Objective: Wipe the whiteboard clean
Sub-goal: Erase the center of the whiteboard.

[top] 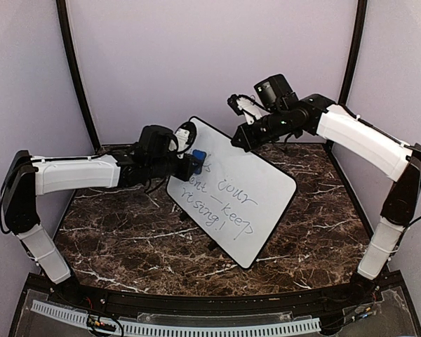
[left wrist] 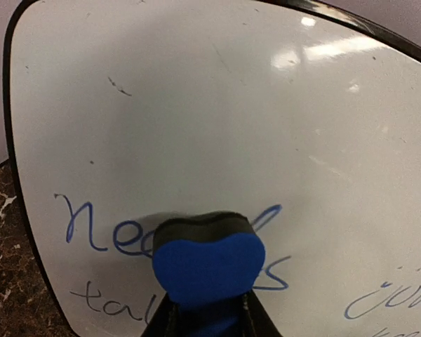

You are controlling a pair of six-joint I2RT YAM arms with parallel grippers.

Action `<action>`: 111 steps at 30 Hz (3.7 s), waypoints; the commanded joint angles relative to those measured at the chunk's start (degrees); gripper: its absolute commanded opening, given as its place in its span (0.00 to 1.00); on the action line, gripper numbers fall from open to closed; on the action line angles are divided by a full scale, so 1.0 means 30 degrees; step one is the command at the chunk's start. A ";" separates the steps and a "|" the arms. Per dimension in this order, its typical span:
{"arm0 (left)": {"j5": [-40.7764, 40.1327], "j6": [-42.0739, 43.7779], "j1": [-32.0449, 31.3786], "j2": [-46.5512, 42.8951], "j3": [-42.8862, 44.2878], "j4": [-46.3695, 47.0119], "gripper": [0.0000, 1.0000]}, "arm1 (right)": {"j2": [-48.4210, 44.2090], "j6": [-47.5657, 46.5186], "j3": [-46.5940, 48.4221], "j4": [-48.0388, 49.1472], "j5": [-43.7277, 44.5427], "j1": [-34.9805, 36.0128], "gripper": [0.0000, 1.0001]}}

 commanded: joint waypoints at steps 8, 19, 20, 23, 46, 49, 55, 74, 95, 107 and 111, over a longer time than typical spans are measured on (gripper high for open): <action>-0.0494 0.1776 0.3613 -0.1323 -0.1758 0.6335 0.00 | 0.0739 -0.1373 0.0086 -0.1692 -0.0402 0.0404 0.00; -0.0575 0.2647 0.3902 -0.2826 -0.3899 0.8322 0.00 | 0.1648 -0.0014 0.2567 -0.3613 -0.6321 -0.0500 0.00; -0.0386 0.2596 0.3902 -0.3008 -0.4214 0.8651 0.00 | 0.1785 0.0030 0.2829 -0.3944 -0.6215 -0.0494 0.00; -0.0049 0.2569 0.3917 -0.3235 -0.4703 0.9288 0.00 | 0.1716 0.0235 0.3028 -0.4136 -0.6421 -0.0494 0.00; 0.0452 0.2488 0.3910 -0.2504 -0.4409 0.9167 0.00 | 0.1518 0.0414 0.2411 -0.4435 -0.8448 -0.0493 0.05; 0.0463 0.2473 0.3930 -0.2466 -0.4384 0.9152 0.00 | 0.1492 0.0521 0.2395 -0.4344 -0.8841 -0.0493 0.06; 0.0536 0.2445 0.3902 -0.2492 -0.4402 0.9172 0.00 | 0.1414 0.0709 0.2435 -0.4209 -0.9414 -0.0493 0.10; 0.0623 0.2296 0.3902 -0.2280 -0.4587 0.9248 0.00 | 0.1870 0.1348 0.3785 -0.4027 -0.8904 -0.0681 0.05; 0.2888 0.1790 0.3906 -0.1602 -0.8510 1.3575 0.00 | 0.2368 0.2370 0.4372 -0.3966 -0.7867 -0.0823 0.00; 0.3566 0.0001 0.3902 -0.1733 -0.9805 1.3132 0.00 | 0.2101 0.2136 0.4209 -0.4072 -0.7729 -0.0810 0.00; 0.3728 -0.0405 0.3902 -0.1952 -1.0374 1.3349 0.00 | 0.2012 0.2037 0.4138 -0.4095 -0.7472 -0.0801 0.00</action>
